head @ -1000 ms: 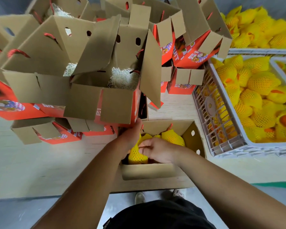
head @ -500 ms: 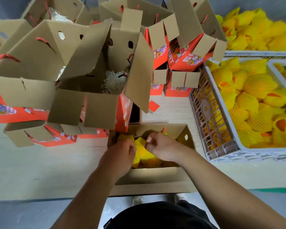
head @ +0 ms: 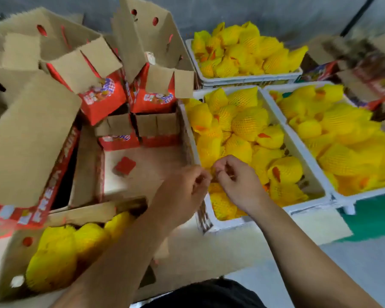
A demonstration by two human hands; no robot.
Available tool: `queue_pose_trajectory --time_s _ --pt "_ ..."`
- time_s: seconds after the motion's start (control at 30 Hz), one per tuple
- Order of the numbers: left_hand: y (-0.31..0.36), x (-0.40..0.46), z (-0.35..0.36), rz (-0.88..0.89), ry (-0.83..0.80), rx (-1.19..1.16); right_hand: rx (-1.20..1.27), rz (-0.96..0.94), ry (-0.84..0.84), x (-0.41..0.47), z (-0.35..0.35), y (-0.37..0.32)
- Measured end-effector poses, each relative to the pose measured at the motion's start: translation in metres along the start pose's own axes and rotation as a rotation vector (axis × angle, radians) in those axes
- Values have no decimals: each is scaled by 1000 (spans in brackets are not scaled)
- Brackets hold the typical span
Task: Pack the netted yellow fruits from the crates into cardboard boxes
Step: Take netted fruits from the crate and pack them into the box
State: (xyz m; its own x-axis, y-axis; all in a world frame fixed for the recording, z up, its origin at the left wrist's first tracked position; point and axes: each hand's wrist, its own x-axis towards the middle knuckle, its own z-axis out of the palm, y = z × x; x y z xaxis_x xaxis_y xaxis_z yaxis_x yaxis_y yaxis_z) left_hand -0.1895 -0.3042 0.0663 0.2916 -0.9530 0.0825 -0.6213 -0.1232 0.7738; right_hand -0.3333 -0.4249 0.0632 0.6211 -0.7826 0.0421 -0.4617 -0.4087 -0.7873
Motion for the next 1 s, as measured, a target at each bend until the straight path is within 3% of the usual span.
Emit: queue_pose_trajectory --time_s 0.1,0.23,0.4,0.53,0.6,0.67,0.73,0.87,1.0 --pt "18 53 59 55 -55 23 -314 41 -38 25 -54 44" --pt "16 94 109 -89 -141 154 -847 264 -439 47 -103 85" --pt "25 113 139 -150 -107 217 -1019 203 -634 49 -129 113" --pt "41 140 146 -121 54 499 -1089 188 -639 52 -133 113" --pt "41 154 144 -202 31 572 -1124 178 -639 51 -134 112" --pt "37 160 144 -293 -7 518 -1145 174 -647 49 -138 113" --pt "33 163 145 -373 61 397 -1140 158 -609 48 -145 113" --pt "33 170 149 -504 84 416 -999 131 -400 39 -154 116" --pt "42 169 151 -434 111 322 -557 147 -74 30 -147 119"
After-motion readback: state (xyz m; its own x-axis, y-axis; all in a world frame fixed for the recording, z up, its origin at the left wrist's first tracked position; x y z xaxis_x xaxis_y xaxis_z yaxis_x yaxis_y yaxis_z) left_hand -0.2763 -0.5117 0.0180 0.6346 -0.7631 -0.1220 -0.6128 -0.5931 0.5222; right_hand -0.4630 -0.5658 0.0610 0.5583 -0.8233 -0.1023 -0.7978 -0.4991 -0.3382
